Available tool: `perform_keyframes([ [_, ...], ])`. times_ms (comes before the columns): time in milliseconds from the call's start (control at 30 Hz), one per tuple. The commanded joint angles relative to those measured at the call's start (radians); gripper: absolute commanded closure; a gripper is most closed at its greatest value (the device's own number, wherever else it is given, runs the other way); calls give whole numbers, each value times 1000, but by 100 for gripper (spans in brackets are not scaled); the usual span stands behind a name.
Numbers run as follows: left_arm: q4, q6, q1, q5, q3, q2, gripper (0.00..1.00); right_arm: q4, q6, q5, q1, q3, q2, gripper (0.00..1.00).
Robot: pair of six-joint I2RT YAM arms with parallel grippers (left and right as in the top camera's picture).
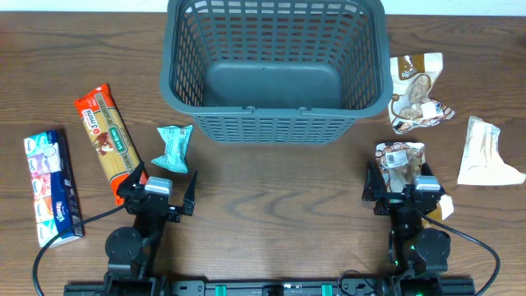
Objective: Pack container
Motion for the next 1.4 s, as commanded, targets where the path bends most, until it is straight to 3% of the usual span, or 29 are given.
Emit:
perform_keyframes([
  [0,-32,-5,-4,29,-19,-13,2,-2,-8,-5,-8,-5,-5,1],
  [1367,-33,-5,-4,29,-19,-13,1,-2,-8,-5,-8,-5,-5,1],
])
